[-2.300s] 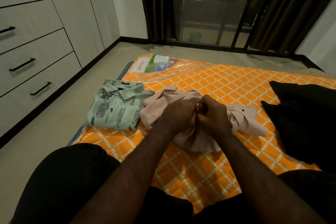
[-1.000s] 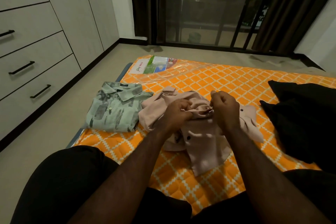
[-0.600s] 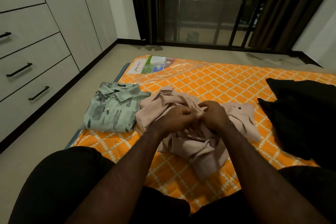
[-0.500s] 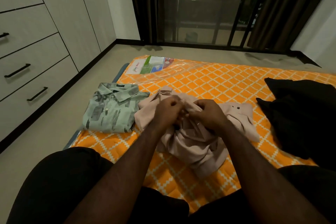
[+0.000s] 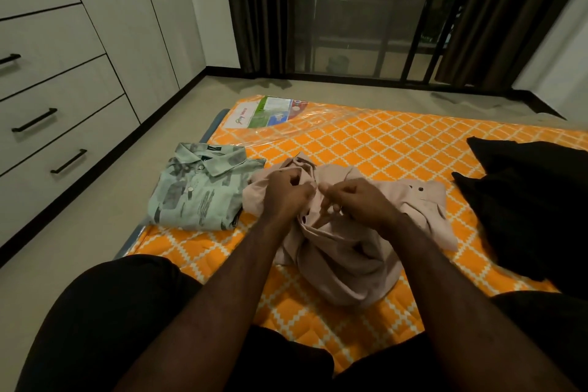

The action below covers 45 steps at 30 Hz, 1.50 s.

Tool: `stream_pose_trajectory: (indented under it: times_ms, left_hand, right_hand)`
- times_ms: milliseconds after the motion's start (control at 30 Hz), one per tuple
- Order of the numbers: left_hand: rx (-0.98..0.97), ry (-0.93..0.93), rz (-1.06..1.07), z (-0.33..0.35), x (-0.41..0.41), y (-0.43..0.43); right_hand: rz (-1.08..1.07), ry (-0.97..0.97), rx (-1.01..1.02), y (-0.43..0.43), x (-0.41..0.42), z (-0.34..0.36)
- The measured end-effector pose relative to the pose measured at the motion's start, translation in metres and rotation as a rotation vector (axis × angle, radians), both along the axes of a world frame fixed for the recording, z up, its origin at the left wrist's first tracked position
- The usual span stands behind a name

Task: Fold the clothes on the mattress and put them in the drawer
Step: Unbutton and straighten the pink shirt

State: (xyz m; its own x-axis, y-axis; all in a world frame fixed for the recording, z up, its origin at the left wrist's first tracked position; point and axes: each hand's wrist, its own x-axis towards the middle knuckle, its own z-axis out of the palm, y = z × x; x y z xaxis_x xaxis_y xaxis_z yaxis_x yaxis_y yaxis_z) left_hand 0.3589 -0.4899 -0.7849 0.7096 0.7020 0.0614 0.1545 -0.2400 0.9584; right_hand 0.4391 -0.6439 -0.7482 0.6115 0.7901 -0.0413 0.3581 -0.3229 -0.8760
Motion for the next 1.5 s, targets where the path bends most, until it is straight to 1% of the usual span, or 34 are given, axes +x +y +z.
stream_pose_trajectory:
  times_ms: [67, 100, 133, 167, 233, 300, 333, 400, 467, 500, 533, 567, 633, 667, 733, 800, 867, 967, 1033, 1100, 1167, 1200, 1233, 1300, 1367, 1500]
  left_hand:
    - [0.02, -0.036, -0.067, -0.001, -0.002, -0.001]
    - [-0.018, -0.099, -0.131, 0.001, -0.005, -0.004]
    - [-0.089, -0.171, -0.217, 0.003, -0.008, -0.008]
    - [-0.175, -0.23, -0.322, 0.006, -0.01, -0.011]
    - [-0.311, -0.298, -0.519, 0.01, -0.011, -0.012]
    - [-0.39, -0.248, -0.655, 0.011, -0.011, -0.011]
    - [-0.414, -0.204, -0.698, 0.009, -0.012, -0.01]
    - [-0.457, -0.152, -0.691, 0.003, -0.011, -0.009]
    - [-0.532, -0.17, -0.531, -0.003, -0.007, -0.007]
    - [-0.567, -0.193, -0.407, -0.003, -0.003, -0.007]
    - [-0.526, -0.184, -0.262, -0.002, 0.0, -0.007]
    - [-0.394, -0.145, -0.112, 0.0, 0.001, -0.005]
    - [-0.036, -0.038, 0.205, 0.002, -0.003, 0.0]
    - [0.112, 0.004, 0.315, -0.001, -0.006, 0.004]
    - [0.288, 0.059, 0.418, -0.002, -0.01, 0.007]
    - [0.453, 0.074, 0.467, -0.004, -0.007, 0.009]
    - [0.542, 0.097, 0.408, -0.004, -0.004, 0.009]
    - [0.624, 0.229, 0.194, -0.012, -0.002, 0.011]
    - [0.596, 0.303, 0.107, -0.021, -0.003, 0.013]
    - [0.59, 0.325, 0.085, -0.026, -0.004, 0.016]
    - [0.617, 0.337, 0.059, -0.033, -0.002, 0.022]
    - [0.632, 0.344, 0.04, -0.036, 0.0, 0.024]
    - [0.645, 0.37, 0.025, -0.037, 0.001, 0.025]
    - [0.656, 0.423, 0.011, -0.037, 0.002, 0.023]
    - [0.652, 0.48, -0.003, -0.034, 0.0, 0.019]
    - [0.613, 0.554, -0.177, -0.035, 0.002, 0.021]
  right_hand:
    - [-0.217, -0.124, 0.099, 0.001, 0.006, -0.007]
    - [-0.307, -0.117, 0.16, 0.001, 0.008, -0.009]
    - [-0.383, -0.072, 0.227, 0.001, 0.01, -0.012]
    - [-0.438, 0.017, 0.292, 0.001, 0.013, -0.014]
    - [-0.48, 0.229, 0.397, 0.001, 0.019, -0.016]
    - [-0.501, 0.372, 0.444, 0.001, 0.024, -0.018]
    - [-0.543, 0.397, 0.425, 0.001, 0.025, -0.018]
    - [-0.599, 0.411, 0.364, -0.002, 0.028, -0.021]
    - [-0.565, 0.414, 0.267, -0.004, 0.024, -0.02]
    - [-0.529, 0.38, 0.19, -0.004, 0.022, -0.019]
    - [-0.489, 0.31, 0.098, -0.004, 0.019, -0.019]
    - [-0.451, 0.218, 0.007, -0.003, 0.018, -0.02]
    - [-0.396, 0.087, -0.112, -0.001, 0.015, -0.021]
    - [-0.383, 0.075, -0.141, 0.0, 0.014, -0.021]
    - [-0.363, 0.072, -0.194, -0.001, 0.014, -0.021]
    - [-0.328, 0.05, -0.271, -0.002, 0.016, -0.019]
    - [-0.315, -0.002, -0.352, -0.003, 0.019, -0.018]
    - [-0.321, -0.171, -0.442, -0.006, 0.021, -0.023]
    - [-0.414, -0.293, -0.407, -0.008, 0.021, -0.024]
    - [-0.491, -0.425, -0.313, -0.009, 0.023, -0.027]
    - [-0.464, -0.578, -0.243, -0.005, 0.027, -0.03]
    - [-0.446, -0.621, -0.227, -0.003, 0.028, -0.032]
    - [-0.423, -0.61, -0.208, 0.0, 0.03, -0.034]
    - [-0.351, -0.506, -0.198, 0.004, 0.029, -0.037]
    - [-0.269, -0.42, -0.265, 0.004, 0.026, -0.039]
    - [-0.236, -0.312, -0.346, 0.0, 0.032, -0.043]
